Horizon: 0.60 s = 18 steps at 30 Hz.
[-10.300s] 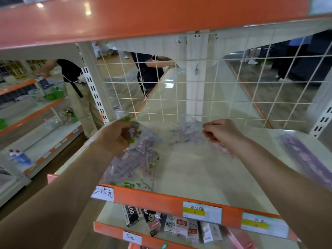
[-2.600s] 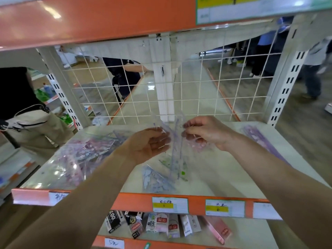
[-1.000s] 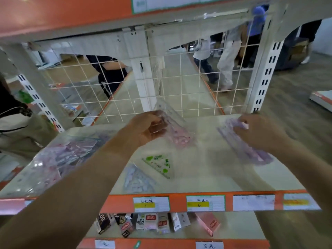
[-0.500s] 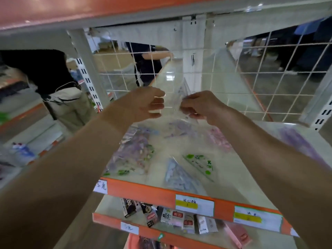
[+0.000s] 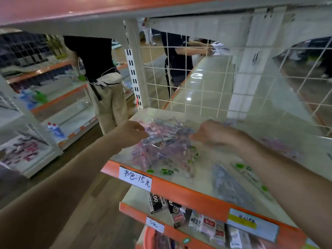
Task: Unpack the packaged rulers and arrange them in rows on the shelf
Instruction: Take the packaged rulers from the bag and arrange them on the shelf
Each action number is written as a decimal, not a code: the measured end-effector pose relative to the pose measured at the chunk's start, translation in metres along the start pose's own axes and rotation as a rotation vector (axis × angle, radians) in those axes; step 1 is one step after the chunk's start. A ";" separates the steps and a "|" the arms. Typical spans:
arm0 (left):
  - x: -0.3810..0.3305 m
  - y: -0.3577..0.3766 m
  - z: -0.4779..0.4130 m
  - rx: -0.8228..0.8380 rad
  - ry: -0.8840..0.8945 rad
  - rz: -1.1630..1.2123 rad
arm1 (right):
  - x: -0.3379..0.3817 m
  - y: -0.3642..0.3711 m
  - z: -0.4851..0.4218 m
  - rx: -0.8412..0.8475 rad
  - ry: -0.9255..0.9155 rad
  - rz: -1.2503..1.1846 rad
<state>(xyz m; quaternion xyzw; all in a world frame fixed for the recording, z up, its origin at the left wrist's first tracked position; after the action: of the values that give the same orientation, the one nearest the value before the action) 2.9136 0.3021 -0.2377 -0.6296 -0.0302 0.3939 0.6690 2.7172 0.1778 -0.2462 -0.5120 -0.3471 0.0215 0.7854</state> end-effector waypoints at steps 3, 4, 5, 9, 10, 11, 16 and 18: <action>-0.003 0.009 0.013 0.051 0.040 -0.311 | 0.019 0.031 0.001 0.050 0.013 0.178; -0.002 0.013 0.016 0.078 0.033 -0.370 | 0.024 0.037 0.001 0.048 0.000 0.218; 0.000 0.018 0.019 0.104 0.027 -0.410 | 0.029 0.043 0.000 0.054 -0.009 0.244; 0.004 0.032 0.023 0.146 0.051 -0.574 | 0.035 0.056 -0.007 0.124 0.007 0.257; 0.004 0.033 0.024 0.156 0.058 -0.607 | 0.037 0.056 -0.005 0.143 0.013 0.240; 0.003 0.034 0.026 0.163 0.066 -0.626 | 0.040 0.054 -0.002 0.153 0.010 0.221; 0.009 0.030 0.025 0.156 0.058 -0.638 | 0.049 0.057 0.004 0.203 -0.049 0.136; 0.011 0.031 0.026 0.163 0.055 -0.655 | 0.046 0.058 0.003 0.220 -0.042 0.082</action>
<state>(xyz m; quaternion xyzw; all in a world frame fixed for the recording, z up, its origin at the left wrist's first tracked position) 2.8918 0.3258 -0.2645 -0.5414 -0.1812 0.1422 0.8086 2.7694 0.2255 -0.2690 -0.4357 -0.3379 0.1022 0.8279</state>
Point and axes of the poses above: each hand's wrist, its own z-axis away from the middle knuckle, its own y-axis out of the palm, x = y × z, the point moved 9 cm from there along -z, towards the middle knuckle, and after that the axes turned 14 degrees about -z, right-handed, at the moved point
